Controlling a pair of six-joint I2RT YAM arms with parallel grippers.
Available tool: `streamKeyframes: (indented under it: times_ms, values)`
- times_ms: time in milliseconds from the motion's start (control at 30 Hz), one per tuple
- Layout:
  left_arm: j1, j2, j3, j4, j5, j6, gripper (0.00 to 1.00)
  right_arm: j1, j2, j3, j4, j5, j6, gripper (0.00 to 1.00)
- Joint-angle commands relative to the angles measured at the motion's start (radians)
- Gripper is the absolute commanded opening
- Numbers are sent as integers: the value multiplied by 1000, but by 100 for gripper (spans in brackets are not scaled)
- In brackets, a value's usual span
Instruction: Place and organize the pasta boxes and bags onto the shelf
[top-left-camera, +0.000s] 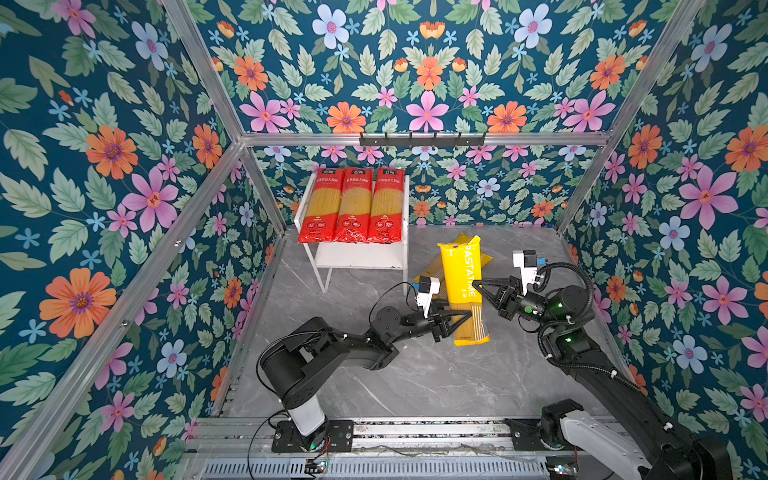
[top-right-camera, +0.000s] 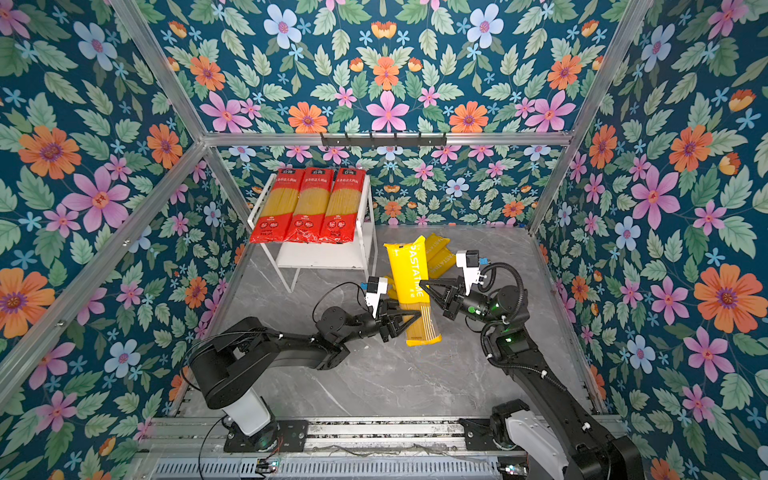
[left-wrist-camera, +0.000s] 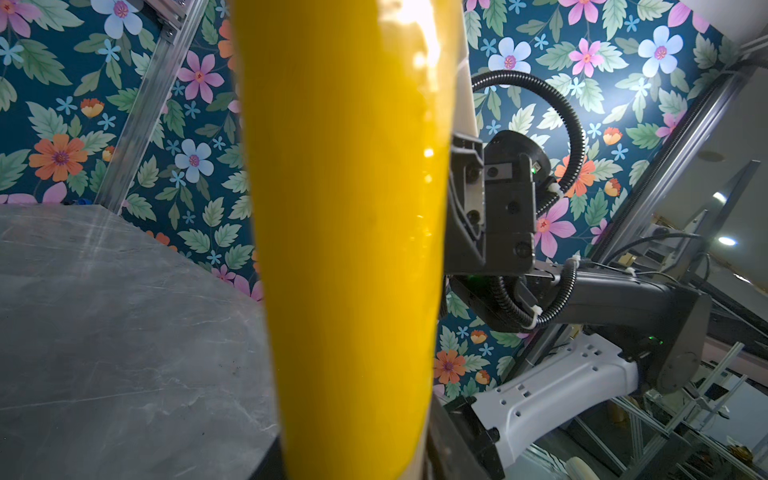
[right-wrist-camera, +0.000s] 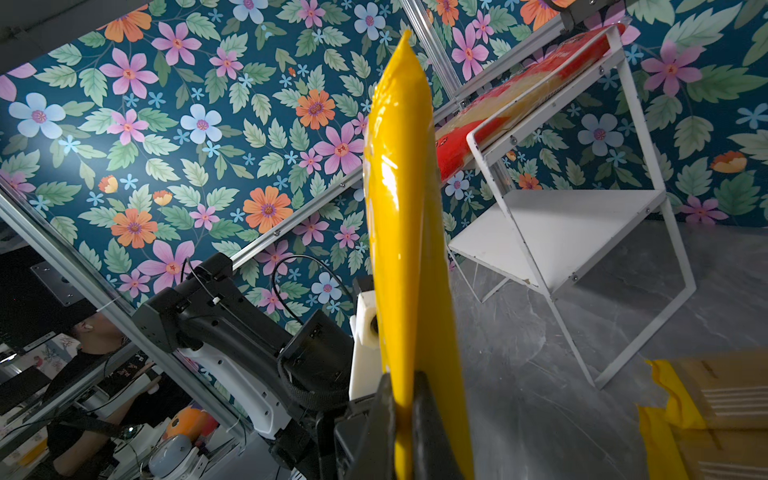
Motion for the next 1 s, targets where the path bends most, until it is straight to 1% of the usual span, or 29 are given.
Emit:
streamKeyframes:
  times_ms: [0, 33, 67, 133, 200, 300, 367, 467, 567, 633, 733, 800, 900, 967]
  values:
    - [0, -15, -4, 29, 11, 17, 25, 2, -4, 1, 106, 10, 14, 0]
    - [0, -20, -8, 22, 12, 25, 22, 2, -6, 1, 82, 9, -1, 0]
    - [0, -25, -11, 16, 12, 31, 20, 1, -7, 2, 61, 5, -13, 2]
    - [0, -32, -16, 0, 12, 43, 15, 2, -7, 4, 18, -15, -35, 9]
    - [0, -34, -19, -1, 17, 45, 11, 1, -11, 9, -27, -40, -61, 16]
    - [3, -45, -29, 2, 24, 50, 8, -1, -27, 19, -143, -56, -126, 29]
    - [12, -62, -43, -1, 28, 58, 7, -2, -29, 31, -204, -74, -154, 36]
    - [35, -100, -67, -32, 43, 74, 5, -4, -32, 55, -328, -54, -216, 46]
    - [49, -146, -83, -104, 69, 109, 3, -4, -22, 93, -484, -8, -316, 59]
    - [49, -176, -81, -179, 94, 141, 3, -1, 0, 126, -570, -11, -372, 67]
    - [49, -209, -85, -232, 116, 163, 2, 4, 27, 159, -620, -31, -406, 71]
    - [49, -226, -81, -269, 126, 181, 2, 9, 33, 154, -581, -74, -389, 71]
    - [49, -228, -58, -303, 158, 186, 2, 40, 49, 149, -522, -126, -371, 69]
    - [49, -218, -42, -308, 178, 171, 2, 63, 67, 150, -499, -150, -368, 66]
